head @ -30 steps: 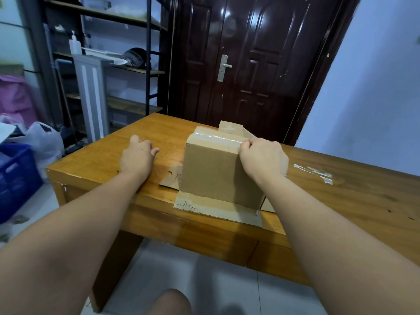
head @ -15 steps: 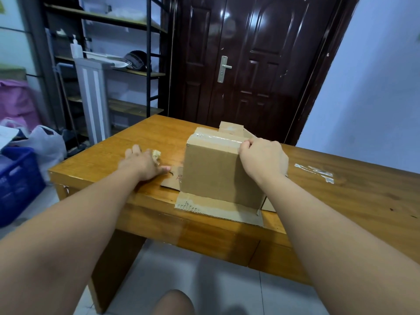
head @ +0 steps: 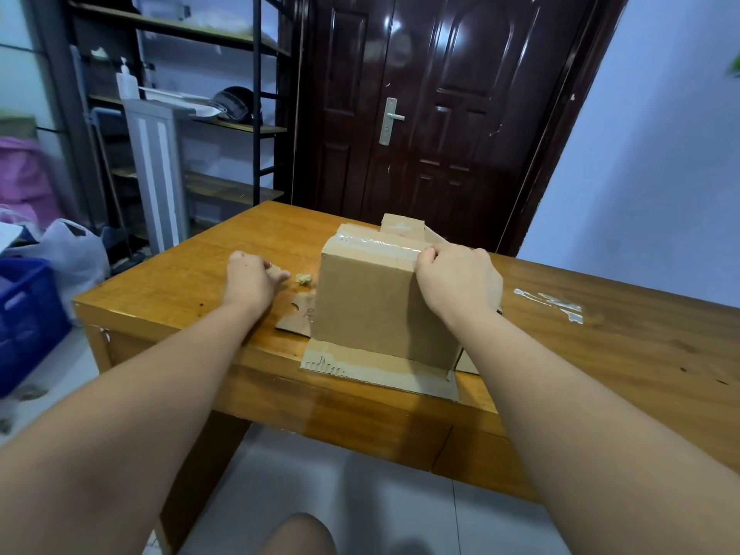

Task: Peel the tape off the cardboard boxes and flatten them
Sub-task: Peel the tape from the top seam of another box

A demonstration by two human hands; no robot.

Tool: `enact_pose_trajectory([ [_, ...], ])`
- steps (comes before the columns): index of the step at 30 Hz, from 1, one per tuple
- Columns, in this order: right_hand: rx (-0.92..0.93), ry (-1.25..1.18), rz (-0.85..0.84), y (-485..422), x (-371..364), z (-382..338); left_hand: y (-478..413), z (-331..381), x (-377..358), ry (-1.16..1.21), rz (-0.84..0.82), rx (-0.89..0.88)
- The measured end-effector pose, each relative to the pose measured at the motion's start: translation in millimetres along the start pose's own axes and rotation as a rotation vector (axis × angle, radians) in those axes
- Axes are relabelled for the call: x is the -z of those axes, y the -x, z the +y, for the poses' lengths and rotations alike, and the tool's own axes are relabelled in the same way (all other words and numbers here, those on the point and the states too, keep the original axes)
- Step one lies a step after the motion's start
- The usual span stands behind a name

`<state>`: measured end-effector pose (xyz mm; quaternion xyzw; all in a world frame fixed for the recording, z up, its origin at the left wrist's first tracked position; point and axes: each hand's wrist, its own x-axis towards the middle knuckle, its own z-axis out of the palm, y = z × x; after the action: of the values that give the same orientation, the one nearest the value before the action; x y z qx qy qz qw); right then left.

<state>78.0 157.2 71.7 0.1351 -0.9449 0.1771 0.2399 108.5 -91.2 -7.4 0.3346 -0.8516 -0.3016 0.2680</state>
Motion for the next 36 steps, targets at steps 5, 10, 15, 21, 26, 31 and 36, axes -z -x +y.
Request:
enact_pose_trajectory([
  [5, 0.005, -0.001, 0.01, 0, -1, 0, 4, -3, 0, -0.088, 0.012, 0.014],
  [10, 0.005, -0.012, 0.022, 1, -1, 0, -3, -17, 0, 0.03, 0.058, -0.03],
  [15, 0.002, -0.016, 0.015, 1, -1, 0, -5, -23, 2, -0.091, 0.021, -0.034],
  [21, -0.002, -0.002, 0.031, 0, -4, 0, -9, -20, -1, -0.136, -0.004, -0.03],
  [26, 0.01, -0.008, 0.035, 1, -2, 1, 0, -14, 6, -0.213, -0.094, 0.025],
  [31, 0.004, -0.006, 0.023, 1, -2, 1, 11, -10, 10, -0.414, -0.136, -0.046],
  [36, 0.008, -0.001, 0.032, 2, -2, 1, 11, -17, 5, -0.301, -0.082, -0.131],
])
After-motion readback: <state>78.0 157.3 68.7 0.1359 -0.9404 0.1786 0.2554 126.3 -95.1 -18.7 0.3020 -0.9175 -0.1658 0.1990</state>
